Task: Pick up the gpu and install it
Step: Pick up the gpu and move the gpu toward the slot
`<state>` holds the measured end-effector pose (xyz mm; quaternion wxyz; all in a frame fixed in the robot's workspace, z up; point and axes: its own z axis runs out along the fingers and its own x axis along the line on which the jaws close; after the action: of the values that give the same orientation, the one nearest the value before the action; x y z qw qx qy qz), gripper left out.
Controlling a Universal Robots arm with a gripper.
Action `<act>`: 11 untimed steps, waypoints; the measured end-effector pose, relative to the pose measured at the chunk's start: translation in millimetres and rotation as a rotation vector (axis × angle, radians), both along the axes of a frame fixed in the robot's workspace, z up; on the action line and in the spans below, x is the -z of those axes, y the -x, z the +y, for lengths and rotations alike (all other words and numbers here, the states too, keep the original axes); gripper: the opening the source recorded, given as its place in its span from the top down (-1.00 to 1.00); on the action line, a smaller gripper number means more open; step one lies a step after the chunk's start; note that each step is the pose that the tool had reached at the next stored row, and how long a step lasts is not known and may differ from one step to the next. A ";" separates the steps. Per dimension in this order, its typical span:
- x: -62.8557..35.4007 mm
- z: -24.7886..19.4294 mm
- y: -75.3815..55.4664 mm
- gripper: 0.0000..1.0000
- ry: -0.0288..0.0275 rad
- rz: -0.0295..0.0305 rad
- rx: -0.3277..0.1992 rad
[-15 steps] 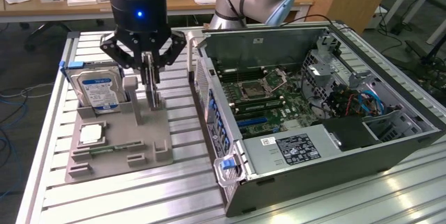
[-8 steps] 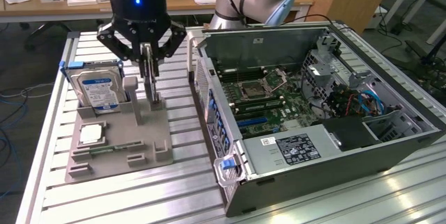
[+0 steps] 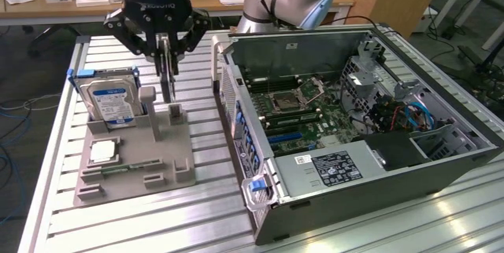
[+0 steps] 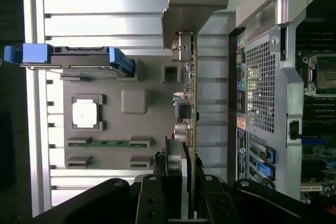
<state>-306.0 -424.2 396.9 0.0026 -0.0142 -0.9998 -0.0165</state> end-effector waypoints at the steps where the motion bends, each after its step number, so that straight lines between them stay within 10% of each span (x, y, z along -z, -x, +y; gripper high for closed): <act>1: -3.0 0.0 0.0 0.44 -0.0002 0.0000 0.000; 11: -26.1 0.0 0.0 0.44 -0.0021 0.0000 0.000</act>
<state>-306.0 -424.2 423.0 0.0026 -0.0141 -0.9997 -0.0176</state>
